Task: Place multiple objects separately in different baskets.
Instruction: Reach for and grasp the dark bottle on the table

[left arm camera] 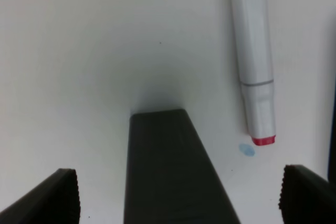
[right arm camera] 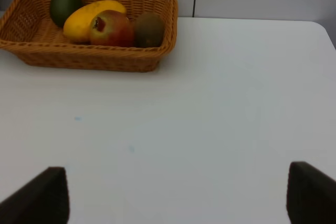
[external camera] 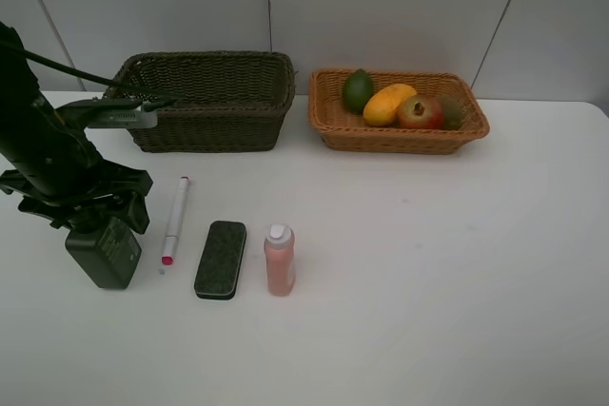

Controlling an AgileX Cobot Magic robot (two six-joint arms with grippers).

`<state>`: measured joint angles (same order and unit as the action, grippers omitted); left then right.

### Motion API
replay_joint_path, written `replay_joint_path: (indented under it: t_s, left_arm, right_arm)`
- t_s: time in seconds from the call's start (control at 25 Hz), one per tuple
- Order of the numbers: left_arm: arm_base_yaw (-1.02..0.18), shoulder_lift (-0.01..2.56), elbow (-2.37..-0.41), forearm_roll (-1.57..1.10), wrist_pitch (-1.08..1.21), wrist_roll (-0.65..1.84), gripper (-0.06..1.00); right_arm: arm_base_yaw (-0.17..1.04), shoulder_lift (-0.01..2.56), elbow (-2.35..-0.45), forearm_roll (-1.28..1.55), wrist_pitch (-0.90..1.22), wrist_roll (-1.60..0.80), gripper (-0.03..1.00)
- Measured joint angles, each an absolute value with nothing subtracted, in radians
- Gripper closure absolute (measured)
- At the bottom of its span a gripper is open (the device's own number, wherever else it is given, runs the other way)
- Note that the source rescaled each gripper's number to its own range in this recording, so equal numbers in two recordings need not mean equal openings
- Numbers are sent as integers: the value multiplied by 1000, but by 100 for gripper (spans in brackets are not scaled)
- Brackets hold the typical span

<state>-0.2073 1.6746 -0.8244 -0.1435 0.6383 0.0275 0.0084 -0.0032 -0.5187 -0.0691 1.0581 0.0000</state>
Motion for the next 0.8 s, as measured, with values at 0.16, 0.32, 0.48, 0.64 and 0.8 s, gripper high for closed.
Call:
replay_joint_path:
  t_s: [0.16,0.32,0.48,0.64,0.8]
  left_arm:
    - [-207,1675,-824,-132,639,27,-1]
    - [-207,1675,-824,-131,639,20,31]
    - [-207,1675,-828,-138,641,0,59]
    - [-207,1675,-828,-138,641,-6,58]
    - [-207,1675,-828,-138,639,-6,58]
  right_arm:
    - [8,-3,-519,-69,1058,0,-3]
    - [8,-3,-519,-69,1058,0,-3]
    - [8,-3,-519,-69,1058,0,-3]
    - [8,-3,-519,-69,1058,0,-3]
    - [8,-3,-519,-69,1058,0,-3]
